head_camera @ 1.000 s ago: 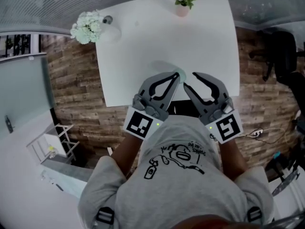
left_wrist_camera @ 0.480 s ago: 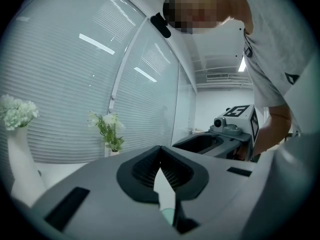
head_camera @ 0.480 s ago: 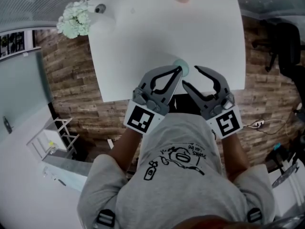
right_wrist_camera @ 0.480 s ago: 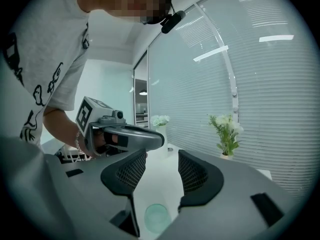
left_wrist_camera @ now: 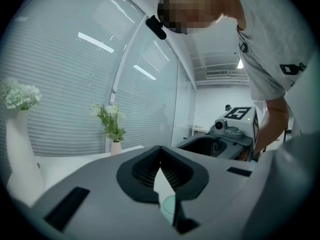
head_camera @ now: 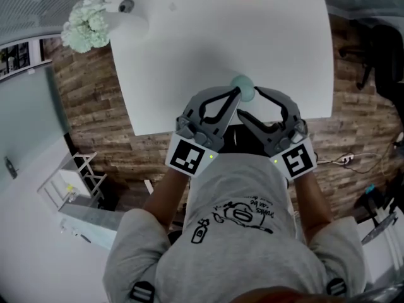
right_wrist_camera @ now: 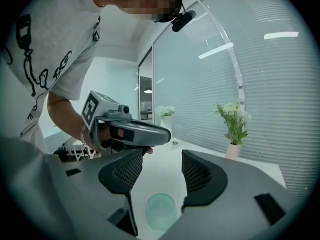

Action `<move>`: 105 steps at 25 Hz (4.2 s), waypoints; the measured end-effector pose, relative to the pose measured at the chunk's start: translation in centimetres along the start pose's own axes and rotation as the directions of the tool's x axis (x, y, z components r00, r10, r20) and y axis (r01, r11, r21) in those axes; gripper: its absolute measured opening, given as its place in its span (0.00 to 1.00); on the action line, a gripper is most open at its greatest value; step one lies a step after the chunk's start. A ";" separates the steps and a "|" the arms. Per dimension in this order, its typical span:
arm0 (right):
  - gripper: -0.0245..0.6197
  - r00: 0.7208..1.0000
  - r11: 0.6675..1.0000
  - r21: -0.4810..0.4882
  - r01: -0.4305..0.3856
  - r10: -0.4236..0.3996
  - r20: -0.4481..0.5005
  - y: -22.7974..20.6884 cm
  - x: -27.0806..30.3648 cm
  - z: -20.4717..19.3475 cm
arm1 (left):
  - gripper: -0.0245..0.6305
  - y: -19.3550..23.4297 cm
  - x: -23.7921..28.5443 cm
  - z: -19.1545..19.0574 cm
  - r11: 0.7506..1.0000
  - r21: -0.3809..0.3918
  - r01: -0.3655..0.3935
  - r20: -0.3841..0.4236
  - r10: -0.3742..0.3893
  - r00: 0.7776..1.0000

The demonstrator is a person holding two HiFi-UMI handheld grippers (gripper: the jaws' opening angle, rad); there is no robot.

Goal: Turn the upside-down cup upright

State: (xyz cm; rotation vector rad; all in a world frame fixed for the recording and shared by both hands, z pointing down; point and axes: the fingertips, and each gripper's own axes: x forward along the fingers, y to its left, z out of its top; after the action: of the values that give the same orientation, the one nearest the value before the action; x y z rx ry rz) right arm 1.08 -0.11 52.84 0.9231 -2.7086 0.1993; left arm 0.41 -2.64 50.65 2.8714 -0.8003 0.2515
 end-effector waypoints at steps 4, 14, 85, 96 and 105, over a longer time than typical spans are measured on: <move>0.43 0.999 1.000 -0.013 -0.019 0.018 -0.036 0.2 0.6 -2.3 | 0.04 -0.1 0.6 -1.7 1.000 -0.013 0.013 -0.016 -0.013 1.000; 0.47 0.998 1.000 -0.021 -0.020 0.019 -0.061 0.1 1.6 -6.4 | 0.04 0.3 0.7 -5.1 1.000 -0.031 0.002 -0.031 -0.003 1.000; 0.54 0.993 1.000 0.002 0.029 -0.030 0.119 -3.7 0.3 3.6 | 0.04 2.2 -0.1 1.1 0.997 0.008 -0.072 0.022 0.072 0.997; 0.54 0.986 0.999 -0.012 0.039 -0.036 0.165 -3.9 -1.1 8.2 | 0.04 1.8 -0.5 4.9 0.997 0.050 -0.060 0.061 0.057 0.997; 0.54 0.979 0.999 -0.031 0.042 -0.035 0.200 -4.1 -2.4 12.1 | 0.04 1.2 -1.0 7.8 0.996 0.073 -0.055 0.088 0.048 0.995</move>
State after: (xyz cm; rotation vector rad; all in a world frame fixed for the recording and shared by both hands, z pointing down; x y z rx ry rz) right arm 2.86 -4.53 40.80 1.0356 -2.8627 0.0538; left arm -0.11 -4.59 42.92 2.9528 -0.8997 0.1690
